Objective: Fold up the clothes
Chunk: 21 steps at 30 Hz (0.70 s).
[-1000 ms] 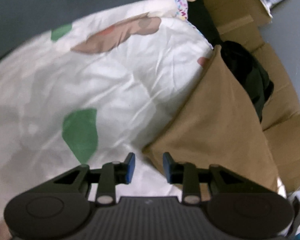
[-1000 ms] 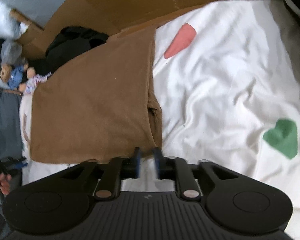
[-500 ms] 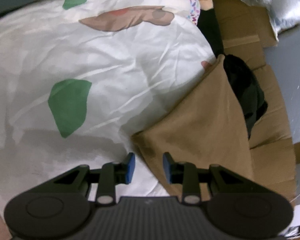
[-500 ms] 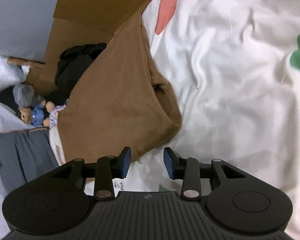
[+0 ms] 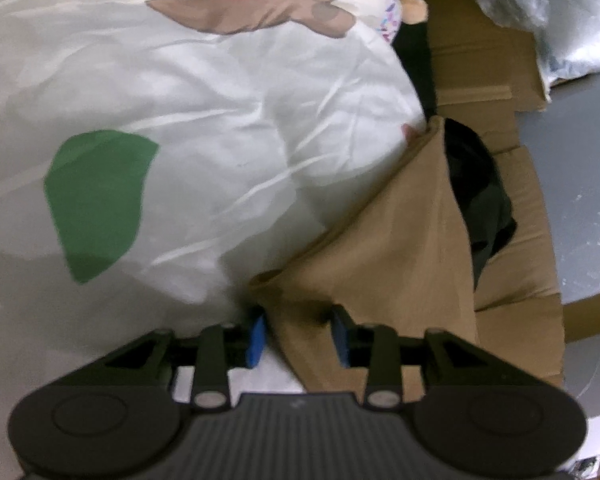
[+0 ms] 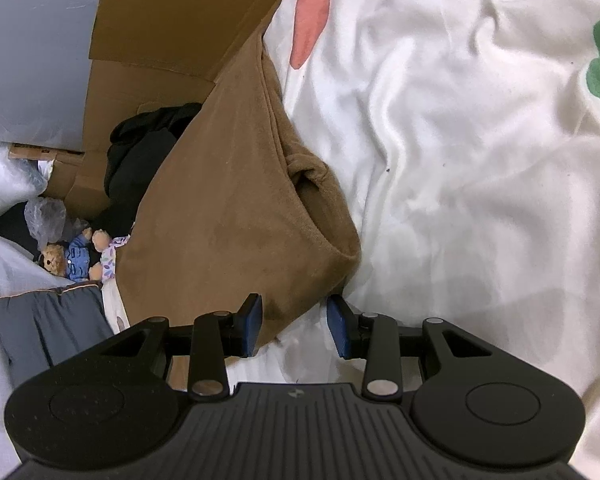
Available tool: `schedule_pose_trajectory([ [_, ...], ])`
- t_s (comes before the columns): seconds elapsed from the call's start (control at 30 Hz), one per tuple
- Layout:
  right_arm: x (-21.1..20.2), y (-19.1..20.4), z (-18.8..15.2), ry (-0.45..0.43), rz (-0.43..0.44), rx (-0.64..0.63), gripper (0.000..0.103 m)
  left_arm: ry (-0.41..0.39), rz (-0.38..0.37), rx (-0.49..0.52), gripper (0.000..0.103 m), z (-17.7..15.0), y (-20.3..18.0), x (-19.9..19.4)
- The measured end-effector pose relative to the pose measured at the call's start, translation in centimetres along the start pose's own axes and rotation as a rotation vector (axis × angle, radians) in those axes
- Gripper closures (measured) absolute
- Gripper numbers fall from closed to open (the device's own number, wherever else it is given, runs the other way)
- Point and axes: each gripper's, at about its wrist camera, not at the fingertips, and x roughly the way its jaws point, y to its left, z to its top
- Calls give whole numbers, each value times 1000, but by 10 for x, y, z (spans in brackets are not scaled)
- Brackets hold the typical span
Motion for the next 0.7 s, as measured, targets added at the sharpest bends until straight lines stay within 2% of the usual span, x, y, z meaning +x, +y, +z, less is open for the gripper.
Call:
schedule_pose_trajectory([
  [0.2, 2, -8, -1, -41, 13, 32, 63, -3, -61, -10, 60, 3, 7, 5],
  [0.5, 4, -5, 4, -92, 3, 33, 63, 19, -97, 35, 59, 9, -2, 11],
  [0.53, 4, -4, 4, -96, 0, 29, 63, 20, -90, 39, 64, 9, -3, 12],
  [0.57, 4, -3, 4, -102, -5, 22, 65, 20, -63, 35, 79, 9, -3, 12],
  [0.6, 4, -2, 4, -113, -12, 14, 68, 20, -51, 22, 88, 9, -1, 12],
  [0.63, 4, 0, 4, -124, -17, 7, 74, 19, -41, 8, 93, 9, 0, 11],
  [0.67, 3, 0, 4, -132, -19, 6, 86, 19, -31, -6, 97, 9, 2, 10],
  [0.7, 3, 1, 5, -132, -21, -1, 93, 15, -29, -2, 98, 10, 1, 8],
])
